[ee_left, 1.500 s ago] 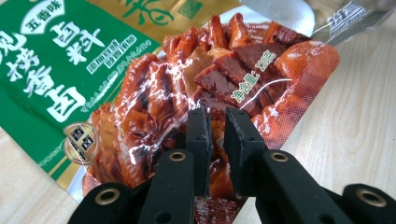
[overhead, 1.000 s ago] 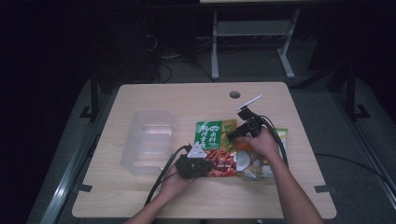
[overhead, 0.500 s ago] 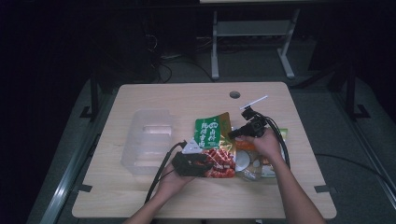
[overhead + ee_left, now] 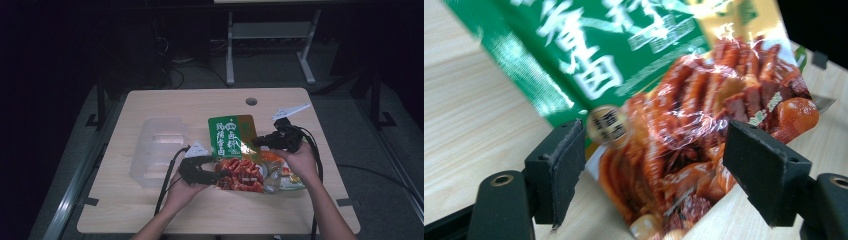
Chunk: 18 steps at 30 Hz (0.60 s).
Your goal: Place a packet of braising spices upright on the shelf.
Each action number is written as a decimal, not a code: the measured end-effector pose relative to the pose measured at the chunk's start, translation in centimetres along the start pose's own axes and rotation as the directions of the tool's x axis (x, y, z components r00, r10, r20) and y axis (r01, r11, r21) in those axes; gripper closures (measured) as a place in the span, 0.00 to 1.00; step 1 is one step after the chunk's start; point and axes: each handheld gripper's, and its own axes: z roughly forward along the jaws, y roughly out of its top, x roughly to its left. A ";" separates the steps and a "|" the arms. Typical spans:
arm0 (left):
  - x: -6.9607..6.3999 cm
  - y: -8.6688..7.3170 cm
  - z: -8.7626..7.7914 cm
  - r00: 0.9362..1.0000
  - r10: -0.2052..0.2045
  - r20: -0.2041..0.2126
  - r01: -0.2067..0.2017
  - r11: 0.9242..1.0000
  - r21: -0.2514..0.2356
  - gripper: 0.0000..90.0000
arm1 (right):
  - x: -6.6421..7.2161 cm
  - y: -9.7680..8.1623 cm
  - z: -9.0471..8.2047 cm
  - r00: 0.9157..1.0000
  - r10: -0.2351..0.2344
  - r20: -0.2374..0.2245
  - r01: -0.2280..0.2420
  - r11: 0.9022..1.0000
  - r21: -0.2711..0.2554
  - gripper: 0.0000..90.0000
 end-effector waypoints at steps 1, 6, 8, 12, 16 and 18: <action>0.0 0.0 0.0 1.000 0.000 0.000 0.000 1.000 0.000 0.26 | 0.3 -0.1 -0.4 1.000 -0.013 -0.002 0.013 1.000 -0.012 1.00; 0.6 0.1 0.4 0.998 -0.060 0.035 0.061 0.998 -0.032 0.26 | 1.3 -0.7 -1.9 0.997 -0.078 -0.003 0.077 0.996 -0.038 1.00; 0.6 0.1 0.8 0.996 -0.079 0.051 0.080 0.996 -0.028 0.27 | 1.7 -0.8 -2.3 0.995 -0.102 -0.008 0.102 0.994 -0.042 1.00; 1.1 0.1 1.5 0.990 -0.092 0.111 0.094 0.996 -0.010 0.33 | 2.4 -0.9 -2.9 0.990 -0.138 -0.027 0.137 0.989 -0.060 1.00; 1.3 0.3 1.5 0.982 -0.103 0.160 0.109 0.994 -0.026 0.49 | 2.7 -1.0 -2.9 0.988 -0.153 -0.027 0.151 0.987 -0.057 1.00; 1.3 0.4 1.3 0.983 -0.093 0.160 0.100 0.994 -0.033 0.55 | 2.6 -1.1 -2.9 0.989 -0.147 -0.030 0.144 0.987 -0.065 1.00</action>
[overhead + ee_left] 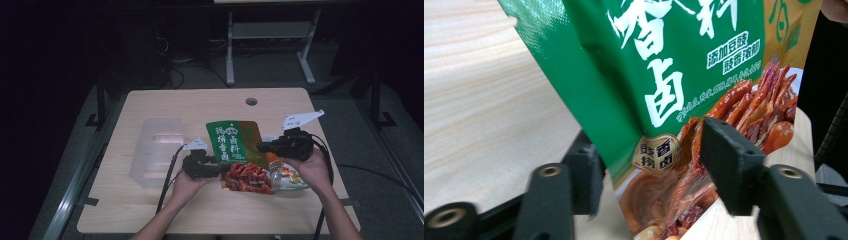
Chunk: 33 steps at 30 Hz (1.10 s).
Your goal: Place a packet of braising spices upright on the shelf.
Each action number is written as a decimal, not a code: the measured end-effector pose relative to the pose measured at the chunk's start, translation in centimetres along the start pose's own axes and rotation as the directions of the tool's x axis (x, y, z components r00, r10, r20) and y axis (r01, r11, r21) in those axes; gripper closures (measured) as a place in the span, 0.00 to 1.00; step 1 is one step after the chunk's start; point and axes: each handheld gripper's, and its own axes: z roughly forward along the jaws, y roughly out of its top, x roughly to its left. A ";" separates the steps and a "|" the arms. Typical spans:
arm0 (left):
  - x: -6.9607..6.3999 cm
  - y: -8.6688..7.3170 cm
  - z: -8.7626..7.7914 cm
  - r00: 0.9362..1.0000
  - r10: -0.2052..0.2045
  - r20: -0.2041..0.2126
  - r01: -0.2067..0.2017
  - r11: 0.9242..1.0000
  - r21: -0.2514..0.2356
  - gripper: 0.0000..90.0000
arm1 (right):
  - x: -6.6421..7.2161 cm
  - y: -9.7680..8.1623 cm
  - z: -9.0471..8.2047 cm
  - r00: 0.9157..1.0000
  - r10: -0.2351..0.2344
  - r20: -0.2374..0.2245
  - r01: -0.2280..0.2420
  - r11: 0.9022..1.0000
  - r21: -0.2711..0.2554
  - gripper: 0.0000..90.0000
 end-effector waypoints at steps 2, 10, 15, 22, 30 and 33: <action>0.2 0.0 -0.3 1.000 0.003 0.012 -0.002 1.000 -0.011 0.65 | -0.1 -0.3 -0.1 1.000 0.005 0.000 -0.005 1.000 -0.006 1.00; -0.2 -0.4 -0.9 0.999 0.047 0.027 -0.046 0.999 -0.021 0.87 | -0.3 -1.4 0.1 0.998 0.047 -0.030 -0.048 0.999 -0.017 1.00; -0.6 -0.6 -1.2 0.998 0.066 0.001 -0.066 0.997 -0.036 0.90 | -0.4 -1.6 0.3 0.997 0.066 -0.044 -0.066 0.998 0.002 0.99; -1.3 -0.9 -1.3 0.994 0.110 -0.022 -0.110 0.993 -0.036 0.92 | -0.7 -1.9 1.5 0.992 0.110 -0.068 -0.106 0.992 0.063 0.95; -1.4 -1.1 -1.5 0.992 0.120 -0.034 -0.121 0.992 -0.026 0.92 | -0.7 -1.9 2.8 0.990 0.119 -0.077 -0.112 0.990 0.086 0.93; -1.5 -1.1 -1.6 0.991 0.126 -0.038 -0.127 0.992 -0.024 0.92 | -0.7 -1.8 2.8 0.990 0.121 -0.078 -0.114 0.989 0.092 0.97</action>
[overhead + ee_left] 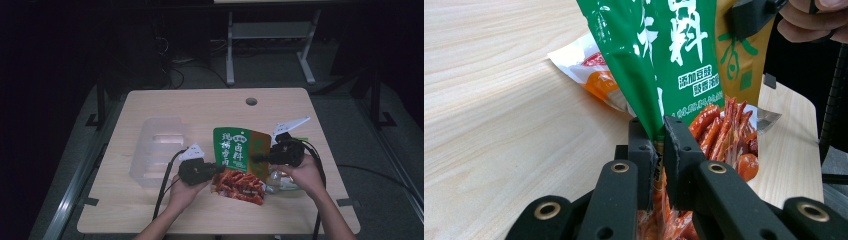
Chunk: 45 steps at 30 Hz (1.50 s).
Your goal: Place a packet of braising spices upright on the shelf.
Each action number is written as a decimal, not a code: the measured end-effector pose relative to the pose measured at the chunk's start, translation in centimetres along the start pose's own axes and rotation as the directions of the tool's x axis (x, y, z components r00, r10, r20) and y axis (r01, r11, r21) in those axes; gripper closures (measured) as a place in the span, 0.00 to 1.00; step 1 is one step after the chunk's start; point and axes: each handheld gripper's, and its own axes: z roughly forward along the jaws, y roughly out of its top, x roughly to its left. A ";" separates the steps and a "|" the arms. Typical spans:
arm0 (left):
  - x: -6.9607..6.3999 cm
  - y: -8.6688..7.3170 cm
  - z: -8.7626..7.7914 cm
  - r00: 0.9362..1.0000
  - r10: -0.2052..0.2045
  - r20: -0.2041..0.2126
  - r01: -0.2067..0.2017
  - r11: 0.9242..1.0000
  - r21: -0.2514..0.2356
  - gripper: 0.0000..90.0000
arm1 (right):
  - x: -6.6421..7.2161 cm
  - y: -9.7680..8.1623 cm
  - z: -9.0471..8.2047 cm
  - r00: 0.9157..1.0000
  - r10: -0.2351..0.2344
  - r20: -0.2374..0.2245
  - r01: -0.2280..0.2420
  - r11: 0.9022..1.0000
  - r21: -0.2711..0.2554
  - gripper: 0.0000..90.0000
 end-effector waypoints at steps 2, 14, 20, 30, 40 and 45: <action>-0.1 0.0 -0.1 1.000 -0.007 -0.002 0.007 1.000 -0.009 0.90 | 0.0 -0.1 -0.1 1.000 0.002 -0.002 -0.002 1.000 -0.004 0.99; -1.8 0.0 -1.8 0.999 0.021 -0.045 -0.021 1.000 0.001 0.64 | 2.3 -0.1 -1.2 0.999 -0.044 0.000 0.044 0.996 -0.078 1.00; -2.8 -0.4 -2.7 0.998 0.039 -0.057 -0.039 0.999 -0.001 0.55 | 3.8 0.2 -1.7 0.996 -0.082 0.029 0.084 0.993 -0.084 1.00; -3.9 -1.2 -4.3 0.995 0.066 -0.073 -0.066 0.998 0.002 0.50 | 4.8 1.6 -3.1 0.994 -0.093 0.060 0.101 0.984 -0.147 1.00; -5.4 -2.0 -3.7 0.994 0.108 -0.029 -0.107 0.994 0.028 0.49 | 4.5 3.1 -3.5 0.993 -0.081 0.090 0.096 0.979 -0.179 1.00; -5.8 -2.4 -3.5 0.992 0.126 -0.007 -0.126 0.991 0.041 0.47 | 4.5 4.7 -2.9 0.993 -0.087 0.083 0.101 0.978 -0.182 1.00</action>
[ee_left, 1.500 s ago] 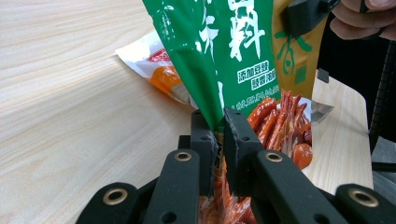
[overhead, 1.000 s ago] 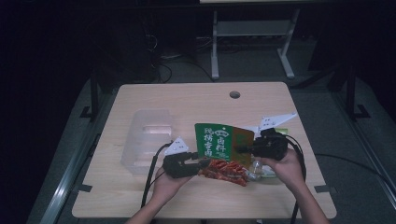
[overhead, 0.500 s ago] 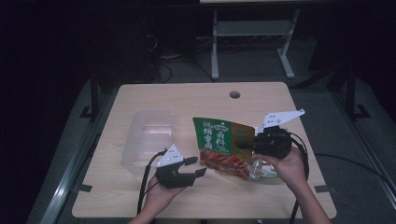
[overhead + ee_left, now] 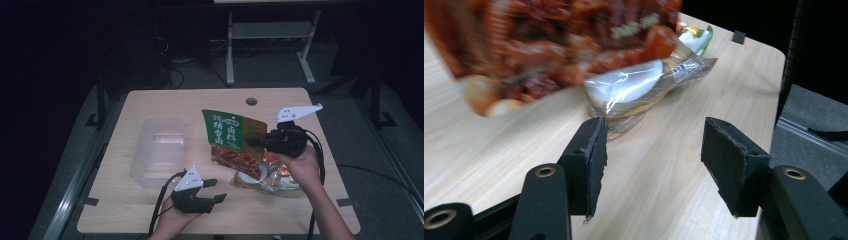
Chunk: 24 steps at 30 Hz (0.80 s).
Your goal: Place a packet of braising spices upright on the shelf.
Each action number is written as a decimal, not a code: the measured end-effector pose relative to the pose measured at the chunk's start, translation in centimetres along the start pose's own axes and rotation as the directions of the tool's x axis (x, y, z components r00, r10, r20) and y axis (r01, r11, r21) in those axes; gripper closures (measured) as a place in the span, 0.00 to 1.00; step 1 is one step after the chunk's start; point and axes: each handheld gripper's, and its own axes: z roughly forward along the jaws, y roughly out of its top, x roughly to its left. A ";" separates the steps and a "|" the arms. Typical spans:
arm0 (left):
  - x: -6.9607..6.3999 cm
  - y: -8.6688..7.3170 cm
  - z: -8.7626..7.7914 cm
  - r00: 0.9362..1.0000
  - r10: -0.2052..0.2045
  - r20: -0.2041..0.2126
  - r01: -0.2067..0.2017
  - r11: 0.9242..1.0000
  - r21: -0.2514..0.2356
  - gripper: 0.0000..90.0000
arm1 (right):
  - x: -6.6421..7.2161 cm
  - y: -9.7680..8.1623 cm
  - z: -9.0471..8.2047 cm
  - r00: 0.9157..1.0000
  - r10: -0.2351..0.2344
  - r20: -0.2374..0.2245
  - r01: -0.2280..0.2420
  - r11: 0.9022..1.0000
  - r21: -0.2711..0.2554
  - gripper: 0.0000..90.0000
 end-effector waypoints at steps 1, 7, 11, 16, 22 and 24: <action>0.0 0.0 0.0 1.000 0.000 0.000 0.000 1.000 0.000 0.47 | 0.0 0.3 0.2 1.000 -0.003 0.000 0.003 1.000 0.002 1.00; -0.3 -0.2 0.0 1.000 0.015 0.004 -0.015 1.000 -0.003 0.44 | 0.0 2.1 1.9 1.000 -0.018 -0.011 0.018 1.000 -0.005 1.00; -0.4 -0.3 0.1 1.000 0.010 0.010 -0.010 1.000 -0.004 0.43 | 0.0 3.2 3.0 0.999 -0.023 -0.030 0.023 1.000 -0.005 1.00; -0.3 -0.3 -0.1 1.000 0.018 0.006 -0.018 1.000 -0.008 0.43 | 0.1 4.2 4.4 0.999 -0.030 -0.038 0.030 1.000 -0.003 1.00; -0.2 -0.4 -0.2 0.999 0.035 -0.006 -0.035 0.999 -0.004 0.42 | -0.1 5.4 5.9 0.998 -0.037 -0.047 0.037 0.999 -0.003 1.00; -0.2 -0.5 -0.1 0.999 0.032 -0.008 -0.032 0.999 -0.006 0.41 | -0.1 5.8 6.4 0.998 -0.036 -0.048 0.036 0.999 -0.006 1.00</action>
